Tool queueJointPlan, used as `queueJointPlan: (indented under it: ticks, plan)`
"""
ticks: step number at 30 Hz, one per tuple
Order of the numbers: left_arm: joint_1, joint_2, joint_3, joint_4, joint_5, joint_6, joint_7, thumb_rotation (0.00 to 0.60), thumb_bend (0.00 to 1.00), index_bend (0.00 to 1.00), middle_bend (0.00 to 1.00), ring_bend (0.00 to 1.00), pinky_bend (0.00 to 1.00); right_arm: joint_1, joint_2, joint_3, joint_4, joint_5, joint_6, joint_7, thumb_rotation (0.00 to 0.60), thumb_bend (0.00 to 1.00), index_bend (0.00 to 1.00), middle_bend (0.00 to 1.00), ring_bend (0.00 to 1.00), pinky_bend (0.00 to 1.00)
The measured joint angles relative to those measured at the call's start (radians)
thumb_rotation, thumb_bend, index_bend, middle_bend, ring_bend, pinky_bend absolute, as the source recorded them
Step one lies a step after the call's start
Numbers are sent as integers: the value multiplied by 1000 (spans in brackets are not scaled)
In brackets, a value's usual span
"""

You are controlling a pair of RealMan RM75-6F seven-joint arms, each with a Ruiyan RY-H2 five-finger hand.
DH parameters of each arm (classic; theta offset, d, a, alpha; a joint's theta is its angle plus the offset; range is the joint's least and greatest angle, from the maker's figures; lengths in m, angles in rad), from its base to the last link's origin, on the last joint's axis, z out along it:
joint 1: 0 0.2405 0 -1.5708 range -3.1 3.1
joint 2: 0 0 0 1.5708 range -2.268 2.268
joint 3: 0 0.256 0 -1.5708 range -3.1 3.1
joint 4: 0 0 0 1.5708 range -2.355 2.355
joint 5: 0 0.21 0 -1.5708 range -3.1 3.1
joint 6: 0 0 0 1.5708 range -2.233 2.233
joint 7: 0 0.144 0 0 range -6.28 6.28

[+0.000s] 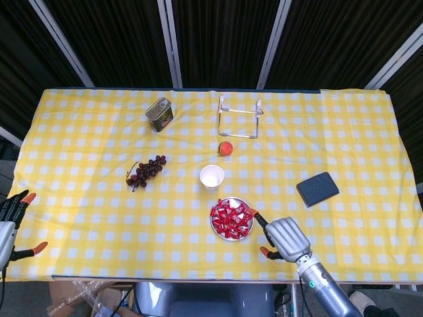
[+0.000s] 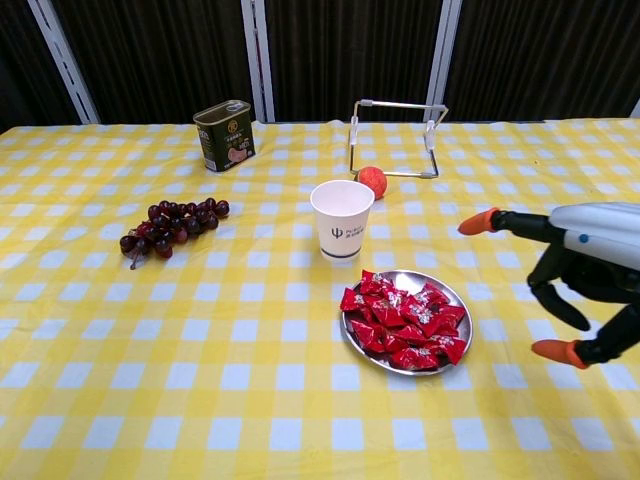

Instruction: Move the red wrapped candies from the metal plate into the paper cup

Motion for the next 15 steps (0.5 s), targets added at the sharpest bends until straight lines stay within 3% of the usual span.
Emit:
queueJointPlan:
  ticks: [7,15]
  plan:
    - [-5,12,0,-4,-14,-20,-26,600,49,0,0,0,0,94,-150,49,42,224,-24,-129,600,342,82,748,901,1000]
    - [-13,29,0,-17,-33,-48,-46,600,50,0,0,0,0,184,-257,84,135,382,-25,-197,600,341,82,748,901,1000]
